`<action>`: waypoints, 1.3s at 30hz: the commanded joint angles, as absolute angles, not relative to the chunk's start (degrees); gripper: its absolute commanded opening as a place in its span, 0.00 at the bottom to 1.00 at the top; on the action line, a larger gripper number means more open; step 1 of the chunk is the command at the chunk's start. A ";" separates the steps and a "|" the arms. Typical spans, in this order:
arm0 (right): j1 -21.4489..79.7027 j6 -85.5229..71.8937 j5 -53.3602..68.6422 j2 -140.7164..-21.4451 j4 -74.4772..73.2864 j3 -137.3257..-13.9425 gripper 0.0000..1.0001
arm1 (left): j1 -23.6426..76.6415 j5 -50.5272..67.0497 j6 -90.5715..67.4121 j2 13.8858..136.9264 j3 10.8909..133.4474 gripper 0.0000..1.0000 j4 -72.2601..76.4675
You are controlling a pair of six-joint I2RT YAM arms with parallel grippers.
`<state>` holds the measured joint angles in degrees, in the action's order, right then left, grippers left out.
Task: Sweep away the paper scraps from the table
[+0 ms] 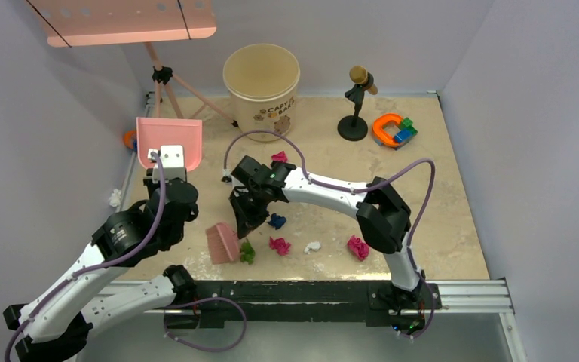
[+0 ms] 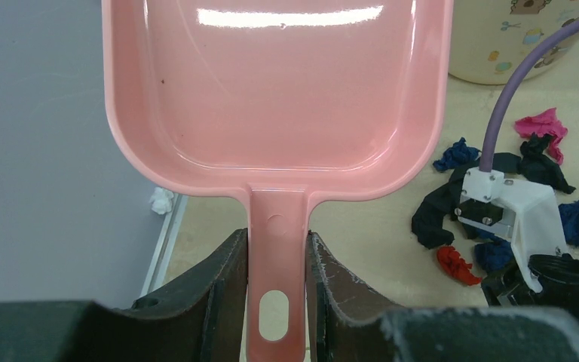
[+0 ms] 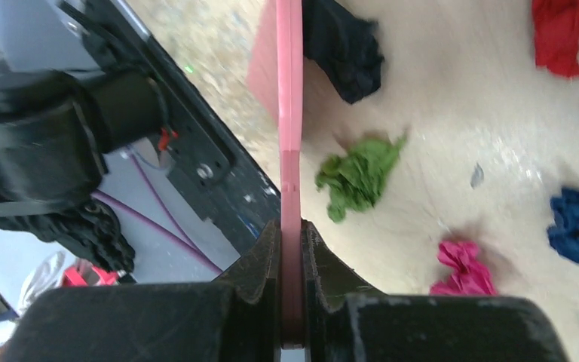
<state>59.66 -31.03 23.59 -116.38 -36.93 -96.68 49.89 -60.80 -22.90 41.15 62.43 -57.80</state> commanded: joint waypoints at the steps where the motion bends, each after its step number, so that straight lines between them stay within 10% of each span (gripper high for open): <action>1: 59.09 -25.59 18.44 -115.85 -50.45 -96.09 0.00 | 49.66 -60.88 -22.14 41.48 62.46 0.00 -55.63; 15: 53.53 -29.84 -14.85 -109.14 -70.53 -104.69 0.00 | 49.66 -59.34 -21.67 42.54 62.50 0.00 -55.38; 39: 44.80 -42.67 15.65 -101.24 -20.79 -98.88 0.00 | 49.66 -60.20 -21.70 42.94 61.99 0.00 -55.53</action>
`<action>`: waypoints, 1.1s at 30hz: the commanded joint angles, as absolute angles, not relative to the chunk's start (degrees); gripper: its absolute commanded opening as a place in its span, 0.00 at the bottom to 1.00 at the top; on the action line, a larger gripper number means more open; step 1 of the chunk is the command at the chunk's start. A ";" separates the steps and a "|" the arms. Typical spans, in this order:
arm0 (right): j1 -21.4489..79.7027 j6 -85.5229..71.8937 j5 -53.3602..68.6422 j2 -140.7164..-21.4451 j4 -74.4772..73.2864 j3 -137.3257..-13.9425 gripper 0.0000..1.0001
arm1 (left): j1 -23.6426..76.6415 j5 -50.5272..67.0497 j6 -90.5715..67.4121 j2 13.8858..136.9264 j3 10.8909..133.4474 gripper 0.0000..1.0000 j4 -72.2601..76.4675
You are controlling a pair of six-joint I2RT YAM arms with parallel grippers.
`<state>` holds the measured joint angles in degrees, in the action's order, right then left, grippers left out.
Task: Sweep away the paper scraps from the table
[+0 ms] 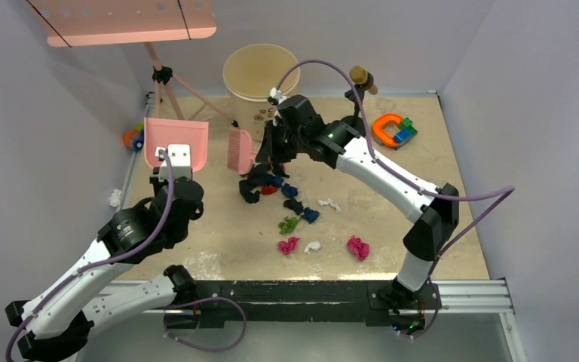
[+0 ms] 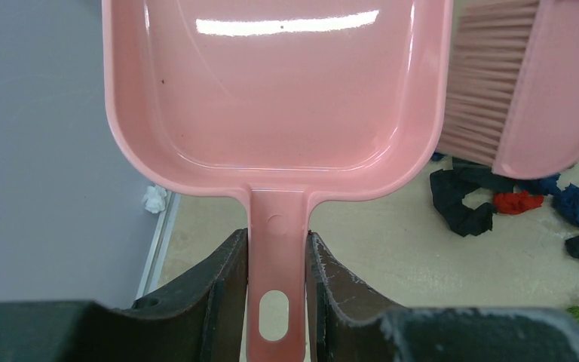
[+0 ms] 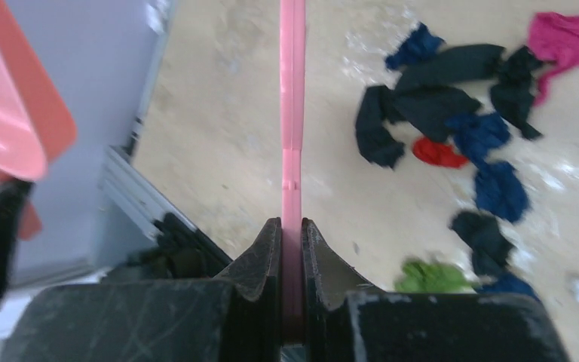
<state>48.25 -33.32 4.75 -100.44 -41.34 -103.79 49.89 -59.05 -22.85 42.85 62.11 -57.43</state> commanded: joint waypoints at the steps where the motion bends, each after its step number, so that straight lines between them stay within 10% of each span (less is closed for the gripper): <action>1: 43.93 -44.75 17.94 -103.13 -19.90 -99.69 0.00 | 49.66 -60.28 -21.71 42.82 61.85 0.00 -55.42; 14: 37.97 -60.61 22.27 -125.12 -24.68 -104.20 0.00 | 49.66 -58.93 -21.21 42.64 60.95 0.00 -54.46; 23: 33.70 -55.05 -2.17 -114.94 -60.21 -100.93 0.00 | 49.66 -57.97 -20.67 42.49 60.73 0.00 -53.50; 33: 33.13 -44.80 -0.18 -93.77 -45.41 -87.14 0.00 | 49.66 -55.97 -20.09 43.78 60.64 0.00 -52.85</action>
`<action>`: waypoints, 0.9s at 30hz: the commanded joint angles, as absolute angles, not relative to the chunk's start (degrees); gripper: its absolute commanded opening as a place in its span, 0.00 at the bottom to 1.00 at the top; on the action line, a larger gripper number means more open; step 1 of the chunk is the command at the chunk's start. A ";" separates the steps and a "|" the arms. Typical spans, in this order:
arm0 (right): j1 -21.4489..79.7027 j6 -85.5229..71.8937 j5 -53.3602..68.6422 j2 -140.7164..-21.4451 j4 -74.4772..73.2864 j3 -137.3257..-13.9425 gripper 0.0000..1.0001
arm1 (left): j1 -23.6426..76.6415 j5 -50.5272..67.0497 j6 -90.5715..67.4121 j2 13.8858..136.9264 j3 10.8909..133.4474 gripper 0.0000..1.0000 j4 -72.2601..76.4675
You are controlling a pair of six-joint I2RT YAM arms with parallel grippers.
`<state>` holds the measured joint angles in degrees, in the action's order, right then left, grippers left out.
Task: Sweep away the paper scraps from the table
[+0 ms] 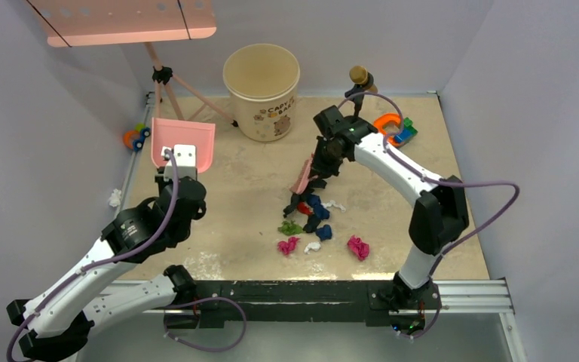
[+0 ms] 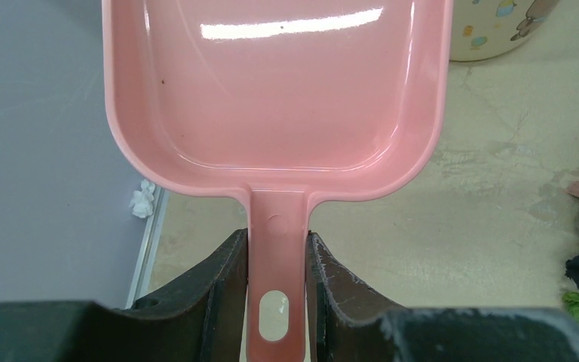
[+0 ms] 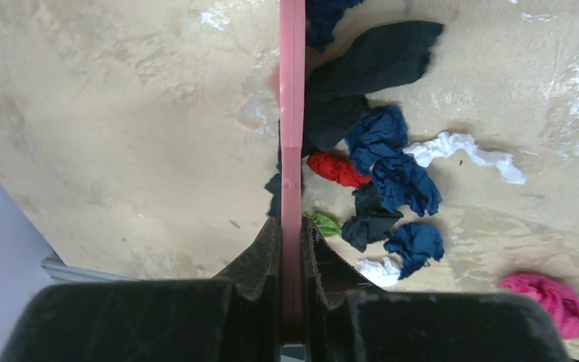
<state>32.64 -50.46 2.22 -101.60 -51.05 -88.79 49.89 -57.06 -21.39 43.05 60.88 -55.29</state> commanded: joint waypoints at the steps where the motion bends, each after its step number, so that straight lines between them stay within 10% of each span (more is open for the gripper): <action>1: 33.01 -44.09 -0.18 -92.31 -43.84 -86.95 0.00 | 49.66 -55.24 -19.88 44.02 60.52 0.00 -52.67; 19: 46.10 -17.10 27.09 -95.27 -44.65 -81.00 0.00 | 49.66 -52.17 -20.36 47.16 60.91 0.00 -53.08; 27: 46.08 -20.83 10.16 -95.45 -53.00 -74.56 0.00 | 49.66 -53.18 -21.25 46.58 60.90 0.00 -53.80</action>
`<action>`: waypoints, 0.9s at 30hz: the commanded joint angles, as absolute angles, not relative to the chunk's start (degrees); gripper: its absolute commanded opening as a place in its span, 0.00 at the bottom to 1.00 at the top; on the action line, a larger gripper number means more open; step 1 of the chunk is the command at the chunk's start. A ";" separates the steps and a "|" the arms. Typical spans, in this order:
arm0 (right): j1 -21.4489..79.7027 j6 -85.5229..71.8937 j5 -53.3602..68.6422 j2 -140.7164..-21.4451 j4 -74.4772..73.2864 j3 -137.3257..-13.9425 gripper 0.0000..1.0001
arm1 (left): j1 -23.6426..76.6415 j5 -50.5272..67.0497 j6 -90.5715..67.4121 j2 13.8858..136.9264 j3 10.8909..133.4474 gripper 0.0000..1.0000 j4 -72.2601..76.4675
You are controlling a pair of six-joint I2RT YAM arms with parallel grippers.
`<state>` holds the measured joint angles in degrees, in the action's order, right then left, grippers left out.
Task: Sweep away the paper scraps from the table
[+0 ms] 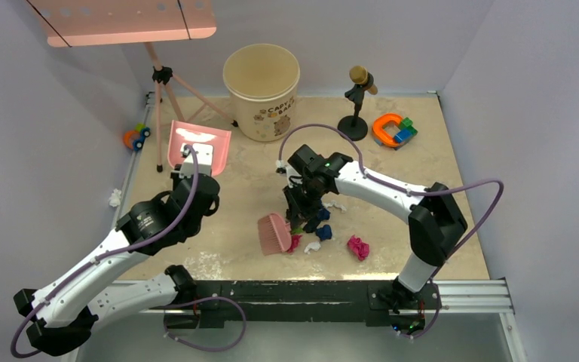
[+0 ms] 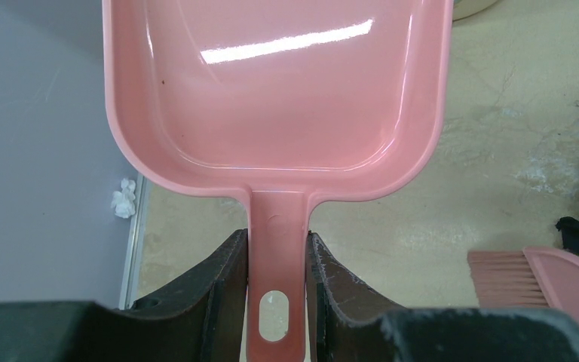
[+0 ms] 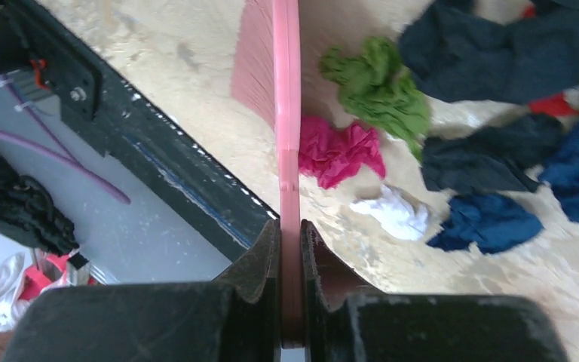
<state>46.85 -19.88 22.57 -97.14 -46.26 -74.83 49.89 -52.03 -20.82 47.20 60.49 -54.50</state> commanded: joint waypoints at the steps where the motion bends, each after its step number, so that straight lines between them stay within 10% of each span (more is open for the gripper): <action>1: 46.11 -21.82 6.01 -95.72 -55.25 -75.19 0.00 | 49.66 -53.19 -21.27 46.58 60.83 0.00 -53.86; 13: 45.24 -28.05 -15.30 -88.75 -65.03 -91.13 0.00 | 49.66 -46.63 -25.51 52.99 63.37 0.00 -57.78; 27: 44.56 -30.67 -22.69 -64.30 -49.40 -81.14 0.00 | 49.88 -18.87 -38.83 68.21 58.55 0.00 -44.83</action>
